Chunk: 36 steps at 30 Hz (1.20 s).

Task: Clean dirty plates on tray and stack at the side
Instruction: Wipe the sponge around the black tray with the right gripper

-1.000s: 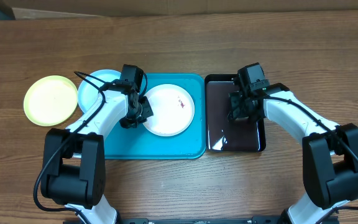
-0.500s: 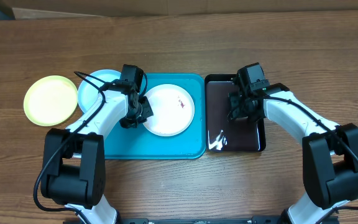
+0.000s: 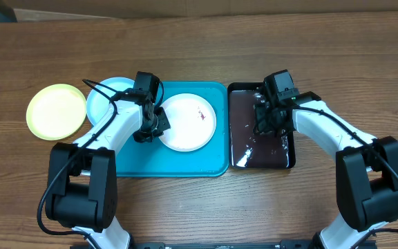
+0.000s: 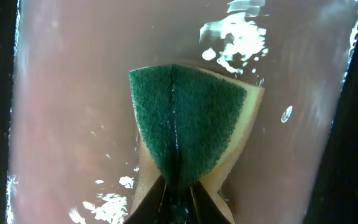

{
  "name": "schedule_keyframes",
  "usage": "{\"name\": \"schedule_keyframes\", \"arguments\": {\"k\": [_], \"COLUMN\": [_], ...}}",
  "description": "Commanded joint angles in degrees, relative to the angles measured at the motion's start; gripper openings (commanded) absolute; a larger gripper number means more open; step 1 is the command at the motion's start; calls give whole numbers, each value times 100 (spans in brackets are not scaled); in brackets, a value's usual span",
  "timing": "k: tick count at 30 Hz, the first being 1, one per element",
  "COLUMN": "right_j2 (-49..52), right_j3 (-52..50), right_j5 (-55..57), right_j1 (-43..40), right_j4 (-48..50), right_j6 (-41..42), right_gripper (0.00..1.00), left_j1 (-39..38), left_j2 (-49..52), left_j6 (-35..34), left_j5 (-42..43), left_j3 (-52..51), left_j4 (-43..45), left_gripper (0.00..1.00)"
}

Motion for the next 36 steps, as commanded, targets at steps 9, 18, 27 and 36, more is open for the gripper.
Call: {"name": "schedule_keyframes", "arguments": {"k": [9, 18, 27, 36], "right_j2": [-960, -2124, -2553, -2549], "right_j3": [660, 658, 658, 658], "right_j5": [-188, -188, -190, -188], "right_j1": [20, 24, 24, 17], "right_j4": [-876, -1119, -1091, -1043], "right_j6": [11, 146, 144, 142], "right_gripper": [4, 4, 4, 4], "left_j1": [0, 0, 0, 0], "left_j2": [79, 79, 79, 79], "left_j6": [116, 114, 114, 114], "left_j5": [-2, -4, -4, -2], "left_j3": [-2, -2, -2, -2], "left_j4": [2, 7, 26, 26], "left_gripper": [4, 4, 4, 4]}}
